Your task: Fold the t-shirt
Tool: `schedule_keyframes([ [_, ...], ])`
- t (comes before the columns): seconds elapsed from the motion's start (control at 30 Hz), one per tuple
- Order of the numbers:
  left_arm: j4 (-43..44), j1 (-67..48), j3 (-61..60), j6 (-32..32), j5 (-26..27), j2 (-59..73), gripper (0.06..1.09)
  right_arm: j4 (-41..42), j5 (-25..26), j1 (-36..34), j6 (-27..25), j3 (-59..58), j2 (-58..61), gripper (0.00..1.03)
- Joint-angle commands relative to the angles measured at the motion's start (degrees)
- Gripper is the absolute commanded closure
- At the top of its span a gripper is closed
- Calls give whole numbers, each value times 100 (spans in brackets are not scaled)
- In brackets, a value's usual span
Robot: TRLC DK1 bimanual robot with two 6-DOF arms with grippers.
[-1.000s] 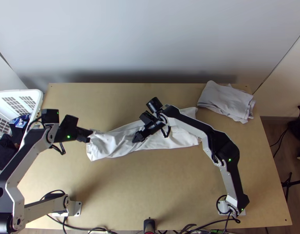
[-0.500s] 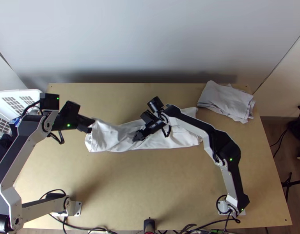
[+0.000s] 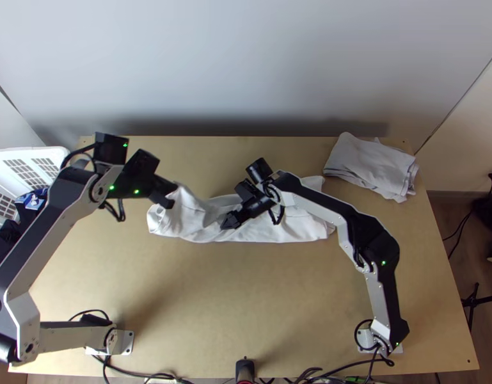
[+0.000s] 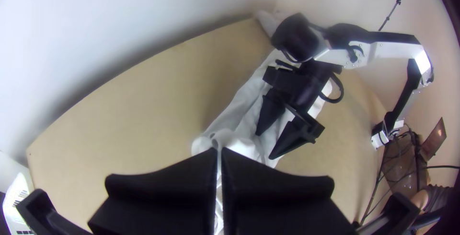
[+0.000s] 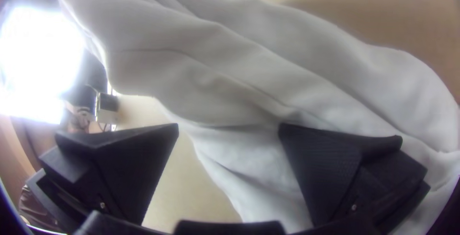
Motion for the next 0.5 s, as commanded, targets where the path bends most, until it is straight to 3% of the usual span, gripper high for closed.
schedule_keyframes([
  [0.0,-250,-461,845,-61,-155,519,105,157,-25,-385,156,-50,-570,5],
  [0.47,-373,-866,1847,0,-155,1363,105,596,713,-1193,121,-990,-2266,5],
])
